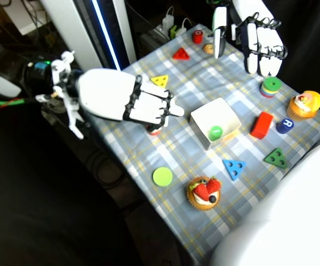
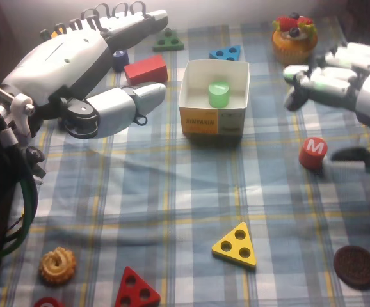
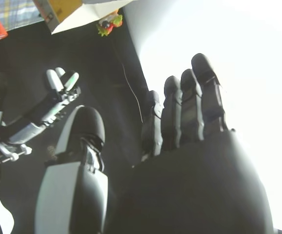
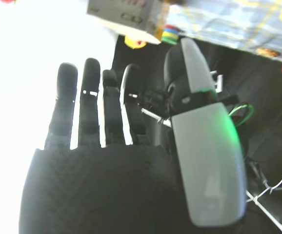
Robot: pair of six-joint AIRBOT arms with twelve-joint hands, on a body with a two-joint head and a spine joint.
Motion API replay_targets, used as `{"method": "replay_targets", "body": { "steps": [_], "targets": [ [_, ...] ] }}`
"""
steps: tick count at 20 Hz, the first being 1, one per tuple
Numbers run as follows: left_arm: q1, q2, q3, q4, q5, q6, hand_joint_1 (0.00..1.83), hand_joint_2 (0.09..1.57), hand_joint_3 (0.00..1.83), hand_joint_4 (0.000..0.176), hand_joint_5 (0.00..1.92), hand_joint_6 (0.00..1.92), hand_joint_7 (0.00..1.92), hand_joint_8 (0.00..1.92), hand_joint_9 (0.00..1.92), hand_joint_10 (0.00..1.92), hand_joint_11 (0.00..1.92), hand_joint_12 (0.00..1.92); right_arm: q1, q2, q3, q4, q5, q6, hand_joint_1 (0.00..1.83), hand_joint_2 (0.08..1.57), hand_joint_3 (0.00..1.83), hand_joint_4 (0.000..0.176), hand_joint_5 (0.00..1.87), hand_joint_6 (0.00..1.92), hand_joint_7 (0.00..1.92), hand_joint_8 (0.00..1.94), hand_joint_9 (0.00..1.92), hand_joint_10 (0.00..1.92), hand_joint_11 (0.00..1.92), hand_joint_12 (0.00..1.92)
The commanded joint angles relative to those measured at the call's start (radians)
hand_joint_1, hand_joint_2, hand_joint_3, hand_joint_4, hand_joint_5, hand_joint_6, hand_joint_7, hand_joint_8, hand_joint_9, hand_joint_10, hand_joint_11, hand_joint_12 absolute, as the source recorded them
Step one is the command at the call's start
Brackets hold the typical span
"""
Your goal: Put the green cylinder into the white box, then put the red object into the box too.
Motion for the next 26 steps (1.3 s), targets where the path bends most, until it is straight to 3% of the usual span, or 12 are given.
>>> {"method": "replay_targets", "body": {
  "steps": [1,3,6,7,10,13,20,21,22,23,24,26],
  "targets": [
    [-0.007,0.006,-0.001,0.029,-0.112,-0.004,0.59,1.34,0.0,0.083,0.21,0.0,0.17,0.0,0.04,0.16,0.0,0.56,0.008,0.004,0.0,0.01,0.097,0.002,1.01,1.09,0.0,0.0,0.1,0.91,0.2,0.76,0.01,1.31,0.0,1.9],
    [-0.005,0.006,-0.001,0.025,-0.112,-0.004,0.59,1.34,0.0,0.083,0.2,0.0,0.17,0.0,0.04,0.16,0.0,0.51,0.003,0.002,0.002,0.006,0.075,0.002,1.02,1.09,0.0,0.0,0.11,0.89,0.22,0.75,0.03,1.3,0.0,1.89],
    [-0.004,0.006,-0.001,0.022,-0.116,-0.004,0.62,1.34,0.0,0.077,0.21,0.0,0.17,0.0,0.04,0.15,0.0,0.47,0.003,-0.025,0.023,0.006,0.05,0.001,1.05,1.11,0.0,0.0,0.2,0.65,0.34,0.4,0.06,1.04,0.0,1.64],
    [-0.003,0.006,-0.001,0.022,-0.116,-0.004,0.61,1.34,0.0,0.089,0.2,0.0,0.16,0.0,0.03,0.13,0.0,0.36,0.003,-0.033,0.029,0.006,0.045,0.001,1.06,1.11,0.0,0.0,0.22,0.65,0.36,0.38,0.06,1.05,0.0,1.62],
    [0.0,0.006,-0.001,0.019,-0.116,-0.004,0.65,1.34,0.0,0.057,0.22,0.0,0.18,0.0,0.07,0.14,0.0,0.55,0.004,-0.051,0.046,0.011,0.028,0.001,1.06,1.11,0.0,0.0,0.22,0.69,0.37,0.37,0.07,1.11,0.0,1.68],
    [0.0,0.006,-0.002,0.019,-0.116,-0.004,0.63,1.34,0.0,0.083,0.2,0.0,0.16,0.0,0.04,0.13,0.0,0.43,0.005,-0.064,0.062,0.02,0.016,0.001,1.02,1.13,0.01,0.0,0.19,0.75,0.38,0.36,0.06,1.11,0.0,1.65],
    [0.002,0.006,-0.002,0.016,-0.117,-0.004,0.59,1.36,0.0,0.085,0.19,0.0,0.16,0.0,0.03,0.15,0.0,0.4,0.011,-0.085,0.078,0.026,0.005,0.0,0.99,1.17,0.0,0.0,0.18,0.91,0.4,0.48,0.1,1.17,0.0,1.72],
    [0.002,0.006,-0.002,0.015,-0.118,-0.004,0.6,1.35,0.0,0.088,0.2,0.0,0.17,0.0,0.03,0.16,0.0,0.46,0.012,-0.089,0.081,0.026,0.003,0.0,1.02,1.17,0.0,0.0,0.21,0.96,0.42,0.64,0.14,1.22,0.0,1.72],
    [0.002,0.006,-0.002,0.015,-0.118,-0.004,0.61,1.35,0.0,0.082,0.21,0.0,0.18,0.0,0.04,0.16,0.0,0.53,0.013,-0.092,0.083,0.026,0.003,0.0,1.02,1.28,0.01,0.0,0.54,1.4,0.5,0.95,0.21,1.37,0.0,1.84],
    [0.002,0.006,-0.002,0.015,-0.118,-0.004,0.62,1.35,0.0,0.07,0.22,0.0,0.19,0.0,0.05,0.17,0.0,0.61,0.014,-0.096,0.084,0.026,0.002,0.0,1.08,1.3,0.01,0.0,0.57,1.56,0.65,1.36,0.25,1.5,0.0,1.9],
    [0.002,0.006,-0.002,0.015,-0.118,-0.004,0.61,1.35,0.0,0.075,0.22,0.0,0.18,0.0,0.05,0.17,0.0,0.61,0.016,-0.097,0.085,0.026,0.002,0.0,1.13,1.28,0.0,0.0,0.66,1.39,0.73,1.53,0.34,1.71,0.06,1.92],
    [0.003,0.006,-0.002,0.014,-0.118,-0.004,0.6,1.35,0.0,0.08,0.21,0.0,0.18,0.0,0.04,0.17,0.0,0.57,0.024,-0.097,0.086,0.026,0.004,0.0,1.16,1.27,0.0,0.0,0.71,1.3,0.72,1.62,0.38,1.81,0.12,1.92]
  ]
}}
